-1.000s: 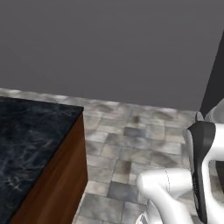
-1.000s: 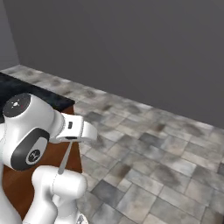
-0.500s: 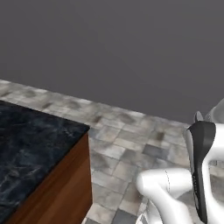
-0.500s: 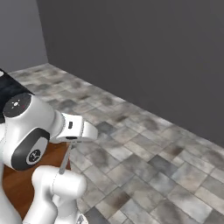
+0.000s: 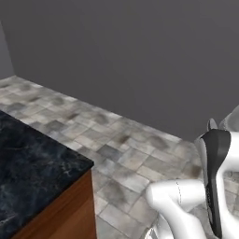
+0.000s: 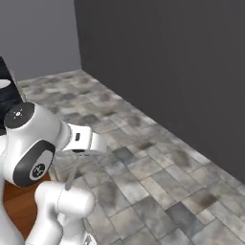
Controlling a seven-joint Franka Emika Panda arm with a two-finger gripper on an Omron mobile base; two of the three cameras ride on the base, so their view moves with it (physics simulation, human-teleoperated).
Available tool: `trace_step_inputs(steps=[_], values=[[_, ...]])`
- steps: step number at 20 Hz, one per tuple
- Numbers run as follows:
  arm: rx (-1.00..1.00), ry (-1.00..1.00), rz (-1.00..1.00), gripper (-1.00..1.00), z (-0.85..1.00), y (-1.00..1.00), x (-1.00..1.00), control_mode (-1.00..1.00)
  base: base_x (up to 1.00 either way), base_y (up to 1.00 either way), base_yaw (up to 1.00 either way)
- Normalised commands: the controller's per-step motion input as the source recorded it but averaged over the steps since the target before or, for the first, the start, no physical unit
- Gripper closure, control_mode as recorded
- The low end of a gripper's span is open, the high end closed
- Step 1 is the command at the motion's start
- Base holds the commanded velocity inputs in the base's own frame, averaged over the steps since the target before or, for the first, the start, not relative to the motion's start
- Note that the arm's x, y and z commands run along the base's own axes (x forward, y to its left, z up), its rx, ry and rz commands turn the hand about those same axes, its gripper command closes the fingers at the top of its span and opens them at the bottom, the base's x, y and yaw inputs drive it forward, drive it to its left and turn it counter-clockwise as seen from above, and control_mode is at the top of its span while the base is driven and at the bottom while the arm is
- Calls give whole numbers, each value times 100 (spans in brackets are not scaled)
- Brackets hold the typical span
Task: Take the fork and place it on the left side of the plate. Then take the spoon and place it on the right side of the plate. Make sure they're directly next to the plate.
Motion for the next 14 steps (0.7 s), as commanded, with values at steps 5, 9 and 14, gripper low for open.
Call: trace_step_inputs(steps=[5, 9, 14], values=[[0, 0, 0, 100, 0, 0, 0, 100, 100, -16, 39], [0, 0, 0, 100, 0, 0, 0, 100, 100, -15, 41], [0, 0, 0, 100, 0, 0, 0, 100, 100, -16, 43]])
